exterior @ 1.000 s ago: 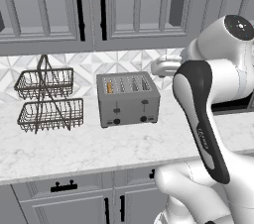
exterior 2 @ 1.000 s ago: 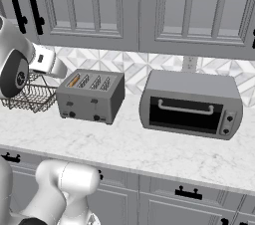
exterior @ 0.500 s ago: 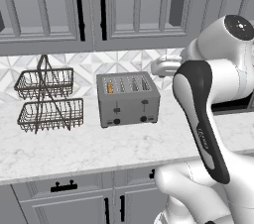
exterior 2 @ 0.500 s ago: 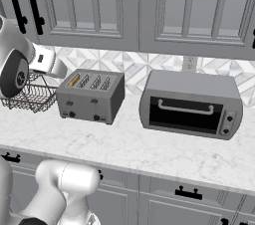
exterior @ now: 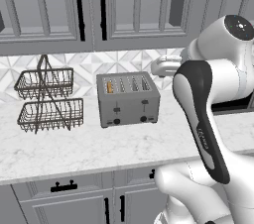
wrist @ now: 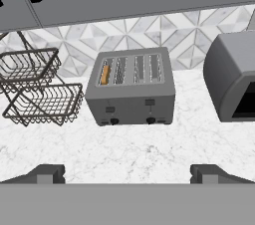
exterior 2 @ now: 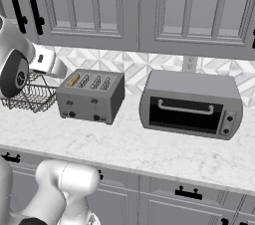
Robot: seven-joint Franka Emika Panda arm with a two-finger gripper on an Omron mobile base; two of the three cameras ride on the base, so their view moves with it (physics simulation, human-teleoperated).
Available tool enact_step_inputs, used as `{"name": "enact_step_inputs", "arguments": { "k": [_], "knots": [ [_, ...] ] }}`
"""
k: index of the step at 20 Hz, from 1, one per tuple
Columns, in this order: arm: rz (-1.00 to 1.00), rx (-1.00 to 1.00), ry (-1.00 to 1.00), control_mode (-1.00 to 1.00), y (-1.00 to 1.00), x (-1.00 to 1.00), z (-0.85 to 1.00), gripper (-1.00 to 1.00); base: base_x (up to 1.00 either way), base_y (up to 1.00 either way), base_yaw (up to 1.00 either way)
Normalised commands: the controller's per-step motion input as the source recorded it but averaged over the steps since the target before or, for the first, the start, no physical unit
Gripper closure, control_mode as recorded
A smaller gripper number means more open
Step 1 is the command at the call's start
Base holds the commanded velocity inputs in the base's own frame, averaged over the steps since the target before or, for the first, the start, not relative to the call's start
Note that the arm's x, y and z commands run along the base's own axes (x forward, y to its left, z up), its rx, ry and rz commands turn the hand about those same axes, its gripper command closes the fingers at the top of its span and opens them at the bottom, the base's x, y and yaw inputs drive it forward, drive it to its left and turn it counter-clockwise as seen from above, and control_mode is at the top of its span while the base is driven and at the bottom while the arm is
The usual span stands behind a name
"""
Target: Start the toaster. Once the lever pops up, take the bread to the plate on the dining counter.
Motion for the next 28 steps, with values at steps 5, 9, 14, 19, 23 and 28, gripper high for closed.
{"name": "enact_step_inputs", "arguments": {
  "k": [5,9,14,19,23,28],
  "knots": [
    [0.00,0.00,0.00,-1.00,0.00,0.00,0.00,-1.00,0.00,0.00,0.00],
    [0.00,0.00,0.00,-1.00,0.00,0.00,0.00,-1.00,0.00,0.00,0.00],
    [0.00,0.00,0.00,-1.00,0.00,0.00,0.00,-1.00,0.00,0.00,0.00],
    [0.00,0.00,0.00,-1.00,0.00,0.00,0.00,-1.00,0.00,0.00,0.00],
    [0.00,0.00,0.00,-1.00,0.00,0.00,0.00,-1.00,0.00,0.00,0.00],
    [0.00,0.00,0.00,-1.00,0.00,0.00,0.00,-1.00,0.00,0.00,0.00]
  ]
}}
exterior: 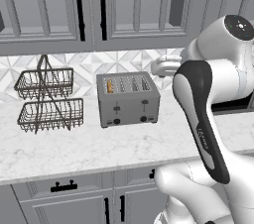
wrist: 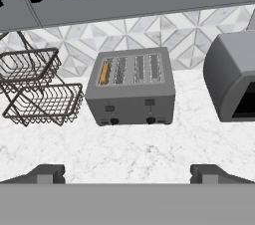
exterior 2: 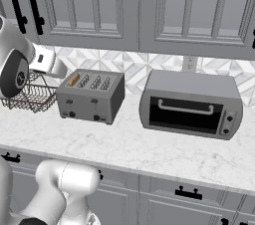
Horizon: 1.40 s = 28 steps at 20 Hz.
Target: Start the toaster. Once the lever pops up, take the bread to the plate on the dining counter.
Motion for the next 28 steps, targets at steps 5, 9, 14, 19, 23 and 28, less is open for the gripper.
{"name": "enact_step_inputs", "arguments": {
  "k": [5,9,14,19,23,28],
  "knots": [
    [0.00,0.00,0.00,-1.00,0.00,0.00,0.00,-1.00,0.00,0.00,0.00],
    [0.00,0.00,0.00,-1.00,0.00,0.00,0.00,-1.00,0.00,0.00,0.00],
    [0.00,0.00,0.00,-1.00,0.00,0.00,0.00,-1.00,0.00,0.00,0.00],
    [0.00,0.00,0.00,-1.00,0.00,0.00,0.00,-1.00,0.00,0.00,0.00],
    [0.00,0.00,0.00,-1.00,0.00,0.00,0.00,-1.00,0.00,0.00,0.00],
    [0.00,0.00,0.00,-1.00,0.00,0.00,0.00,-1.00,0.00,0.00,0.00]
  ]
}}
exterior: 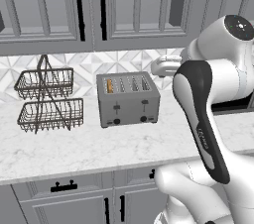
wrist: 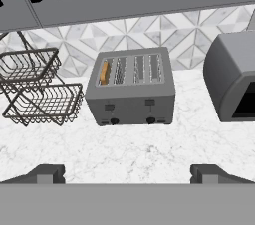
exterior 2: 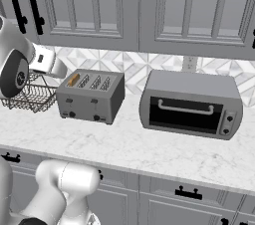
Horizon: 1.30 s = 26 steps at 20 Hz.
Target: Start the toaster. Once the lever pops up, take the bread to the plate on the dining counter.
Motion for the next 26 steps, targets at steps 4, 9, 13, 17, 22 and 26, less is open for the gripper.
{"name": "enact_step_inputs", "arguments": {
  "k": [4,9,13,17,22,26],
  "knots": [
    [0.00,0.00,0.00,-1.00,0.00,0.00,0.00,-1.00,0.00,0.00,0.00],
    [0.00,0.00,0.00,-1.00,0.00,0.00,0.00,-1.00,0.00,0.00,0.00],
    [0.00,0.00,0.00,-1.00,0.00,0.00,0.00,-1.00,0.00,0.00,0.00],
    [0.00,0.00,0.00,-1.00,0.00,0.00,0.00,-1.00,0.00,0.00,0.00],
    [0.00,0.00,0.00,-1.00,0.05,-0.05,0.00,-1.00,0.00,0.00,0.00],
    [0.00,-0.02,0.00,-1.00,0.27,-0.18,0.00,-1.00,0.00,0.00,0.00]
  ]
}}
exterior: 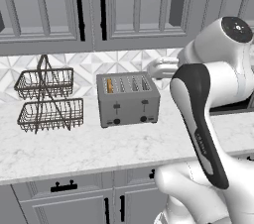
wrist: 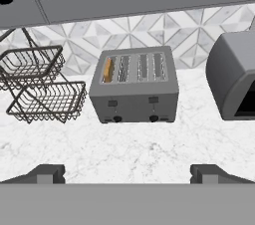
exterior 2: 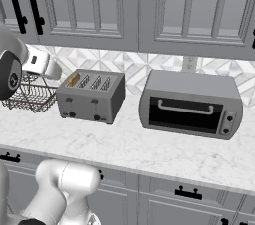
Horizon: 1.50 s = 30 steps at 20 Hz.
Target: Start the toaster. Once the lever pops up, take the bread to the plate on the dining counter.
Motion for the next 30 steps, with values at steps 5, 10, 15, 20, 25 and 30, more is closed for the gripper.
{"name": "enact_step_inputs", "arguments": {
  "k": [5,10,15,20,25,30],
  "knots": [
    [0.00,-0.11,-0.11,-1.00,0.49,-0.15,-0.02,-1.00,0.00,0.00,0.00],
    [0.00,-0.08,-0.13,-1.00,0.32,0.00,-0.19,-1.00,0.00,0.00,0.00],
    [0.00,-0.03,-0.05,-1.00,0.06,0.04,-0.34,-1.00,0.00,0.00,0.00],
    [0.00,0.00,0.00,-1.00,0.00,0.30,-0.33,-1.00,0.00,0.00,0.00],
    [0.00,0.00,0.03,-1.00,0.00,0.66,-0.22,-1.00,0.00,0.00,0.00],
    [0.00,0.00,0.12,-1.00,0.05,0.80,-0.28,-1.00,0.00,0.00,0.00]
  ]
}}
